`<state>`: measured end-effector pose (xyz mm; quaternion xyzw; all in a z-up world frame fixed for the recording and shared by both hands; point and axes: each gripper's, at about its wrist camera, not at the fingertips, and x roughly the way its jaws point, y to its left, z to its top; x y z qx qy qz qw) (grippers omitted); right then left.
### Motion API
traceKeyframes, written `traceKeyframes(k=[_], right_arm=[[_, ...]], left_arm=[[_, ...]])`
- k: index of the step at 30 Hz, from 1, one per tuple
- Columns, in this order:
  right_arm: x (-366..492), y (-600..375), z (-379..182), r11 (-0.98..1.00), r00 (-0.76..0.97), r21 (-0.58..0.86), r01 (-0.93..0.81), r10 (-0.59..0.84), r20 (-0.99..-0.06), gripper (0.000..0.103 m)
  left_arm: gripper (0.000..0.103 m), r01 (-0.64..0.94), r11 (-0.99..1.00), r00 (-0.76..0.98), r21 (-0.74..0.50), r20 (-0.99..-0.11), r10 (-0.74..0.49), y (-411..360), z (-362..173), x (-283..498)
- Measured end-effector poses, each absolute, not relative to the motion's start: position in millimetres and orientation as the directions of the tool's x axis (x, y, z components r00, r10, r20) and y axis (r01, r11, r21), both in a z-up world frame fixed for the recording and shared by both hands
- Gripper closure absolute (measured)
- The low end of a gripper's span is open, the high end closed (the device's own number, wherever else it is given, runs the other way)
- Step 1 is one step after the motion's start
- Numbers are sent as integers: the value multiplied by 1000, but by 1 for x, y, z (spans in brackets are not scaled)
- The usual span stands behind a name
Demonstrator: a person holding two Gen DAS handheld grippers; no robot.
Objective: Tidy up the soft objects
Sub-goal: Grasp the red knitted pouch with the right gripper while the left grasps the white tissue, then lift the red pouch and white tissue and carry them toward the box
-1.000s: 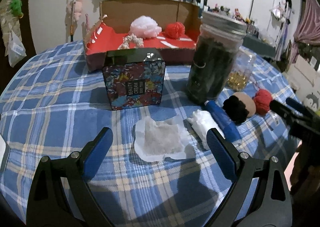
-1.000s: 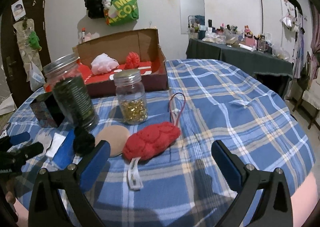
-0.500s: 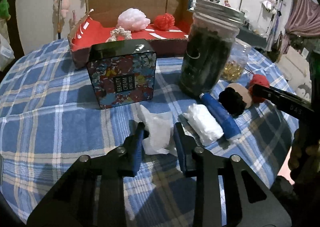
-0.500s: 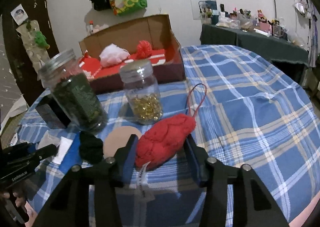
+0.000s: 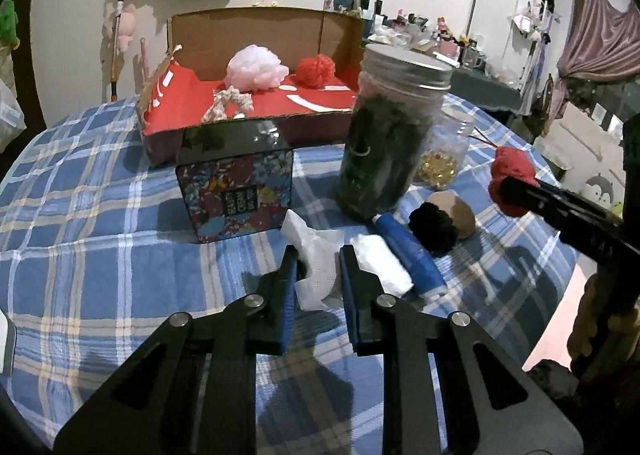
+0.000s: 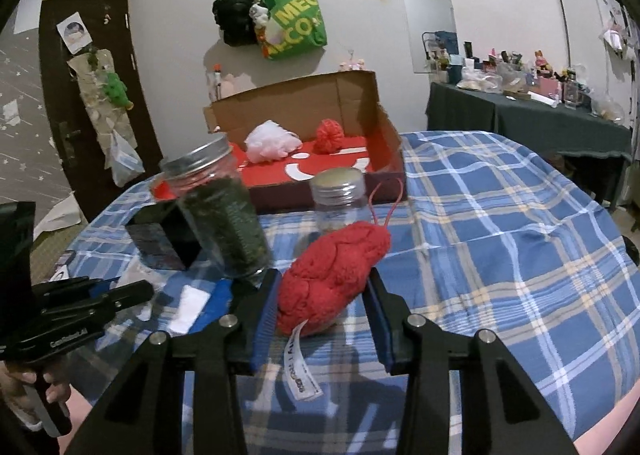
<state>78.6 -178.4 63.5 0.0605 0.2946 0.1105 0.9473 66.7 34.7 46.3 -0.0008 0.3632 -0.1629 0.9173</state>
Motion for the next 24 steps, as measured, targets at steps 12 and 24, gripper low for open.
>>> traceKeyframes(k=[12,24], right_arm=[[74,-152,57,943,767,209,-260,333,-549,59],[76,-145,51,931,743,231,-281,364,-562,59]], left_arm=[[84,338,929,680,-149,-644,-351,23,54,70],[84,353,920,662,-170,-650,-374,15,50,76]])
